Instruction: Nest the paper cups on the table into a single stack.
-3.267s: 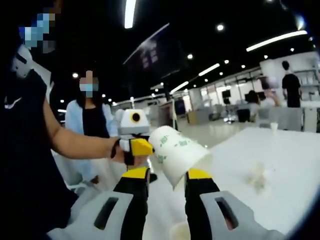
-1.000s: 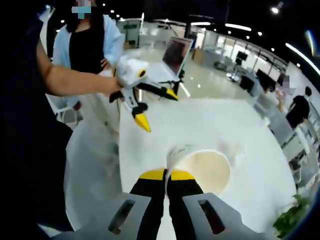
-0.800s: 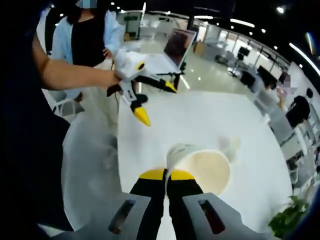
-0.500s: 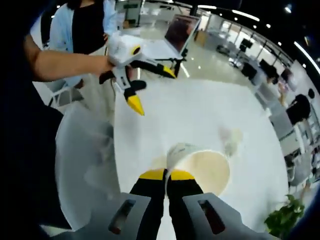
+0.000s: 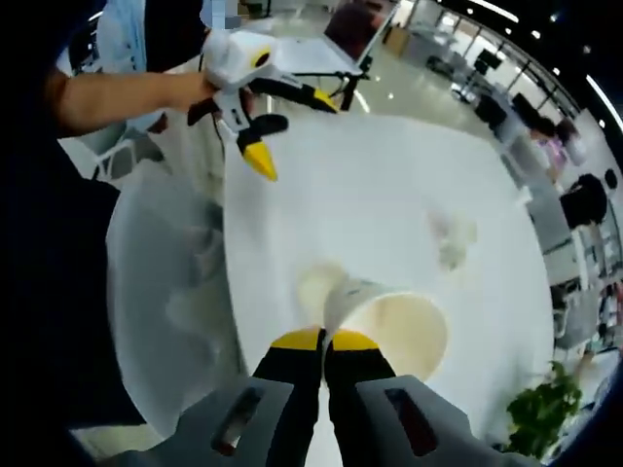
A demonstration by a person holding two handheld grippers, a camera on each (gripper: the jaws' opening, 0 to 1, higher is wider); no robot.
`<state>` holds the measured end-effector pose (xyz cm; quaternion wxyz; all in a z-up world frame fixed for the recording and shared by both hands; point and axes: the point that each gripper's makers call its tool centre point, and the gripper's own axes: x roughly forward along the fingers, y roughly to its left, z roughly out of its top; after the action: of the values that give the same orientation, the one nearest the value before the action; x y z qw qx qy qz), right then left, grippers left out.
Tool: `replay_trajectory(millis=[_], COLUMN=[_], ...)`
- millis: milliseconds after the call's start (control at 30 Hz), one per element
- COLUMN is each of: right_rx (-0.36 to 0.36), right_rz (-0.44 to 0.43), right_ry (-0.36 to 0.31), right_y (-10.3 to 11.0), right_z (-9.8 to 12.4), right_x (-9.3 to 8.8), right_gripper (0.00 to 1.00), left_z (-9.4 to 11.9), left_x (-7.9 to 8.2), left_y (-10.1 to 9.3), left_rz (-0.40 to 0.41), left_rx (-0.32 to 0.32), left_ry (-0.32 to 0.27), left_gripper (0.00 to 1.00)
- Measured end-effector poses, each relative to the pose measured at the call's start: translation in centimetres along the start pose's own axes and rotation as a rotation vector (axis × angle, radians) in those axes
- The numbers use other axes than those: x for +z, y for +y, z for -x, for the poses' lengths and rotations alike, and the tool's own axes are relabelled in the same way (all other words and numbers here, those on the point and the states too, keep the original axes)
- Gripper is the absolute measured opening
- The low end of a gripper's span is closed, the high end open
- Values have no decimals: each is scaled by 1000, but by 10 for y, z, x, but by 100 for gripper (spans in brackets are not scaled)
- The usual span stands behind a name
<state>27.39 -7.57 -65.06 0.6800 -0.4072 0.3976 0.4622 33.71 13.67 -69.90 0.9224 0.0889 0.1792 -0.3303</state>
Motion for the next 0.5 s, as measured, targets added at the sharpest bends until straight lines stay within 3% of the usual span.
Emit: replay_trajectory(millis=[500], right_rx=[29], right_rz=[21], right_ry=[41], right_y=[5], right_z=[-21], right_x=[17], right_gripper=[0], left_z=[4], left_x=[-10], left_y=[-8], left_rz=[14], left_rx=[-6], left_ry=[4], left_gripper=[98])
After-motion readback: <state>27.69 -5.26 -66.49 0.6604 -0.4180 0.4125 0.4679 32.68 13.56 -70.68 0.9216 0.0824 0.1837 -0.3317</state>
